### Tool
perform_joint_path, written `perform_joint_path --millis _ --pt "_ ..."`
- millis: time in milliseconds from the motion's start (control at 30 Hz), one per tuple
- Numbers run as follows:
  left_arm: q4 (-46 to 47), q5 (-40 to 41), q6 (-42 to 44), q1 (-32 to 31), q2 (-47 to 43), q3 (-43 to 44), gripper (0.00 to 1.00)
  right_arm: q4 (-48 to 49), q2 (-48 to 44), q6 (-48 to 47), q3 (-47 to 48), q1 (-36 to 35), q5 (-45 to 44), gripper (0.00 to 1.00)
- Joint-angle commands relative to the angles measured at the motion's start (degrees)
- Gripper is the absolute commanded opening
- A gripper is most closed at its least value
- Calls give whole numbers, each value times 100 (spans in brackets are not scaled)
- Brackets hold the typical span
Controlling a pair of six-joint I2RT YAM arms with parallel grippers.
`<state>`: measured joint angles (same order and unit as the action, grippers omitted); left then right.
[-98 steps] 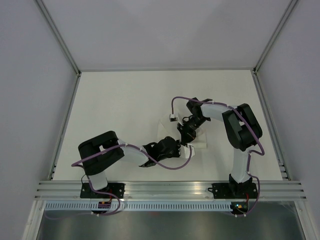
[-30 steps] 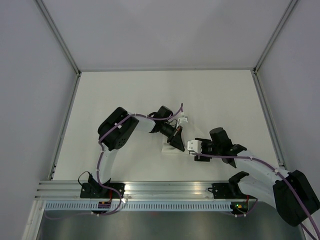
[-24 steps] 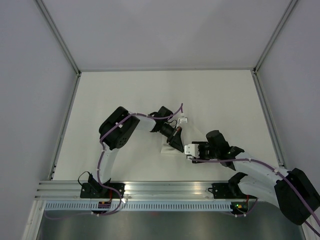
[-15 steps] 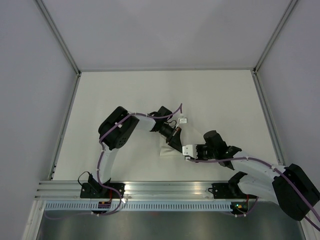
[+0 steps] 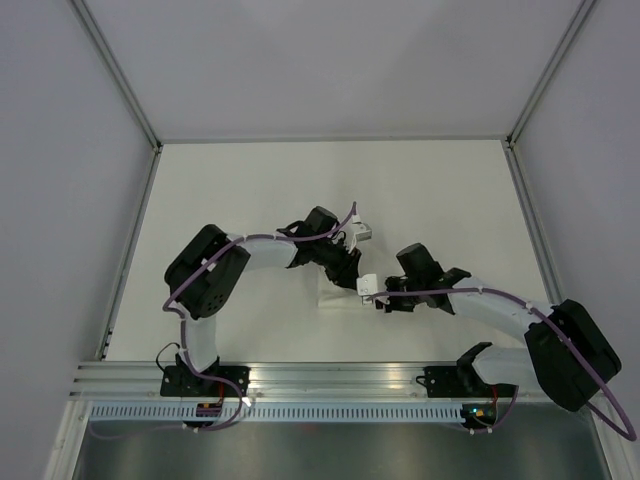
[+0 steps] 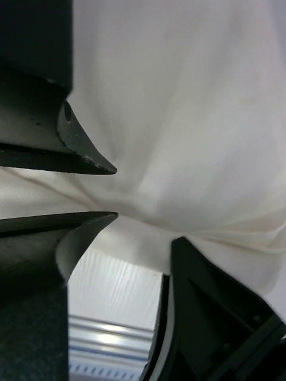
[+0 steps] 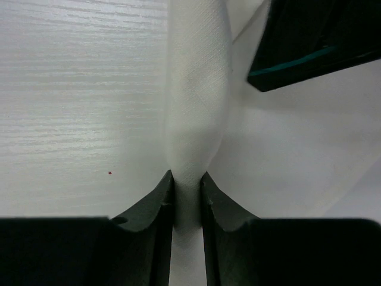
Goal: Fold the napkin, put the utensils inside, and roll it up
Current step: Roll the napkin with the utensil
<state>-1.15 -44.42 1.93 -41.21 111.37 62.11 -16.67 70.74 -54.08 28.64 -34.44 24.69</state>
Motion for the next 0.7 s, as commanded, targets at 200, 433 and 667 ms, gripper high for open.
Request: perform_joint_path --millis 200,433,667 --pt "1457 2234 -114 87 -1415 -769 38 -1751 1564 -242 1027 428 932 9" --pt "2592 4239 -343 87 -2918 -2095 41 -2745 2995 -568 2109 965 1425 9" --pt "2909 4653 333 -159 -3824 -2765 41 -3351 4078 -551 3032 1176 1451 9"
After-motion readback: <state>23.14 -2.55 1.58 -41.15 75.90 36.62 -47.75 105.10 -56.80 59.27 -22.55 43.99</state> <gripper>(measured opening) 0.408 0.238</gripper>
